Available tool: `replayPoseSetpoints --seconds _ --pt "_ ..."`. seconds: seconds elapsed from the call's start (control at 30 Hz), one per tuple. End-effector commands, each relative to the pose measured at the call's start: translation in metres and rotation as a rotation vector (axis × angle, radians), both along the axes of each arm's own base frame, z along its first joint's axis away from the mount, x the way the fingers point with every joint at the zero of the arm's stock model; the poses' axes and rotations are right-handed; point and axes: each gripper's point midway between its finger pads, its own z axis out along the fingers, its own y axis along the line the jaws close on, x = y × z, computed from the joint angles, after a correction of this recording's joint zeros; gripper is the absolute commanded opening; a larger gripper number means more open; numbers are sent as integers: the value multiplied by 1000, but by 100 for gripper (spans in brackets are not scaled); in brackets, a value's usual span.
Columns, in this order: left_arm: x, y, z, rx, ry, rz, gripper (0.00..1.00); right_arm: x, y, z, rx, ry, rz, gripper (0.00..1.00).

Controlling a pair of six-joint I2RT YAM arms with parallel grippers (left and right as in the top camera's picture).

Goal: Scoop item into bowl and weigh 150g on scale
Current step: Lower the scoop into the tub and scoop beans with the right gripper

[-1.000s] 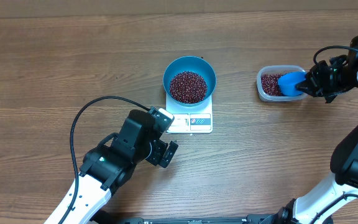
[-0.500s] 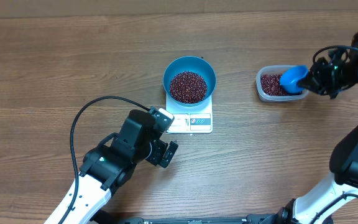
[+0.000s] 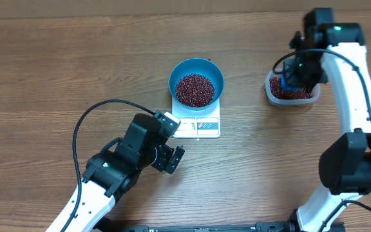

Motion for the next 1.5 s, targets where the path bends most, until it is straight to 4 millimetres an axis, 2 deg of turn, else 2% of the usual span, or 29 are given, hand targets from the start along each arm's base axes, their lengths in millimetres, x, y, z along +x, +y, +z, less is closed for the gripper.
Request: replayPoseSetpoints --seconds 0.0,0.23,0.37,0.5,0.97,1.23,1.47 --pt "0 0 -3 14 -1 -10 100 -1 -20 18 -146 -28 45 4" --pt "0 0 -3 14 -1 -10 100 -4 -12 10 -102 8 103 4" --pt "0 0 -3 14 -1 -10 99 -3 -13 -4 -105 38 122 4" --pt "0 0 -3 14 -1 -10 99 -2 -24 -18 -172 47 107 4" --pt "0 0 -3 14 -1 -10 100 2 -44 -39 -291 33 66 4" --pt "0 0 -3 14 -1 -10 100 9 -37 -43 -252 0 55 4" --pt "0 0 -3 14 -1 -10 100 4 -29 -51 -205 25 87 4"
